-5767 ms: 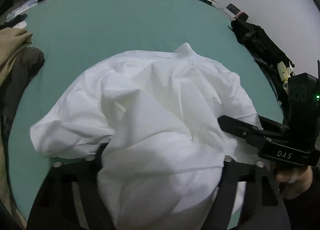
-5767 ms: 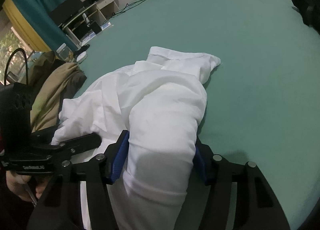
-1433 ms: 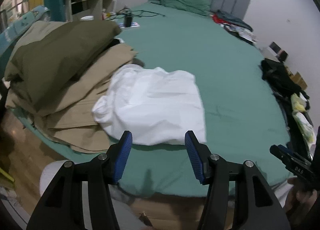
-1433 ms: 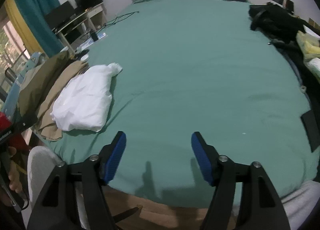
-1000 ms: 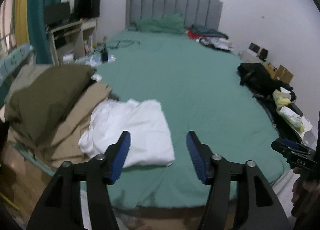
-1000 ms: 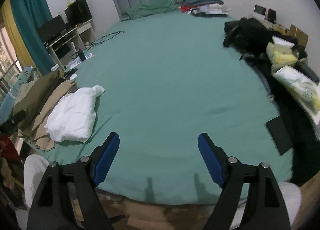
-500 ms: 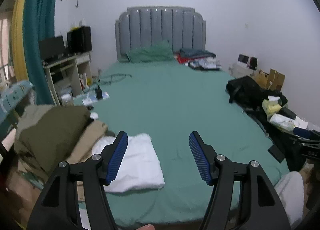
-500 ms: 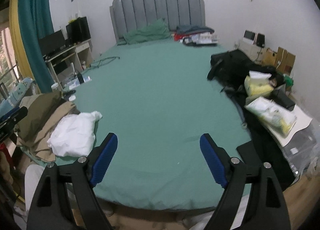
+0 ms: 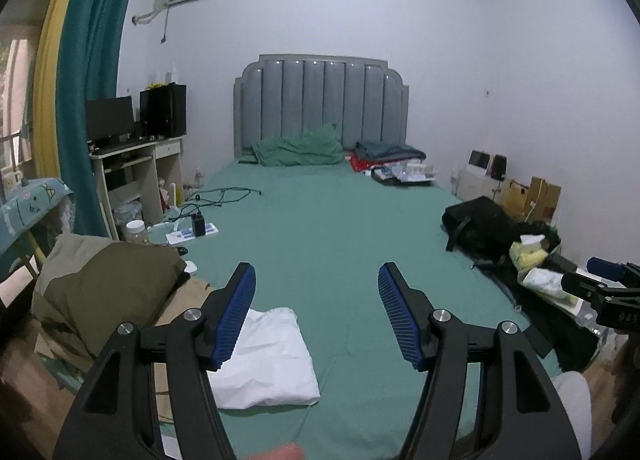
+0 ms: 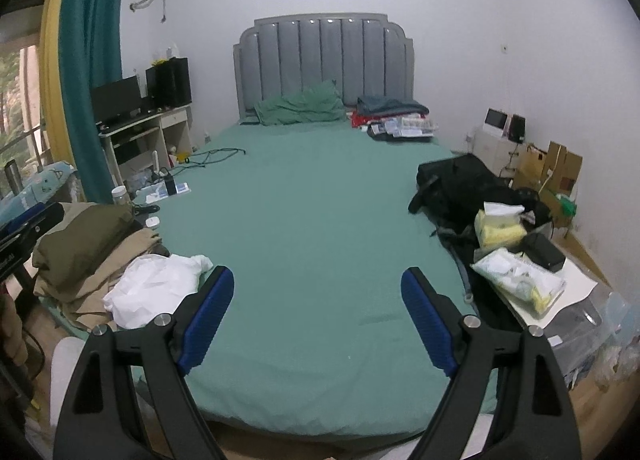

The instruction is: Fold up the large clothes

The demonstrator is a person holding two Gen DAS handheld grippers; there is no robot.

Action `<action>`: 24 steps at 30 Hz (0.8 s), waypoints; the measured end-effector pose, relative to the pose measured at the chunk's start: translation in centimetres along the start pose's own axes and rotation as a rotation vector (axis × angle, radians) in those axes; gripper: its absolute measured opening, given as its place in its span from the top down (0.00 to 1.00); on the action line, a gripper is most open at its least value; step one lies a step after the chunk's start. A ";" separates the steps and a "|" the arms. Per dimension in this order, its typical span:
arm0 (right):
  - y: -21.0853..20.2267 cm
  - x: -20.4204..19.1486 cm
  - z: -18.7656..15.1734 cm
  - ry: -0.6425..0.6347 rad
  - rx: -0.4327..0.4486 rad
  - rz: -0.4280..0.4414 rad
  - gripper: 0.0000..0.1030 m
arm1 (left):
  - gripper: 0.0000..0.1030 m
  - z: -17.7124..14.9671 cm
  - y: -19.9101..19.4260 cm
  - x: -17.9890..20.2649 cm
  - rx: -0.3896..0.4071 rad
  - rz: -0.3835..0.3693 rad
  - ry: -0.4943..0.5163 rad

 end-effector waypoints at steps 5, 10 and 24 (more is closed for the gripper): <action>-1.0 -1.0 0.5 -0.013 0.036 0.012 0.14 | 0.35 0.0 -0.6 -0.8 0.014 -0.025 -0.018; -0.9 -1.9 0.4 -0.033 0.059 0.028 0.02 | 0.35 -0.7 -0.1 -1.5 -0.017 0.013 -0.036; 1.6 -3.5 -0.5 -0.056 0.003 0.057 0.02 | 0.35 -2.4 1.3 -2.9 -0.063 -0.004 -0.054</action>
Point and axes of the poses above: each gripper's, at about its wrist camera, not at the fingertips, and y roughly the way its jaws point, x to its right, z to its top, the point moved 1 cm from there along y, roughly the way its jaws point, and after that the axes turned 7 degrees about -x, right-handed, at the moved point
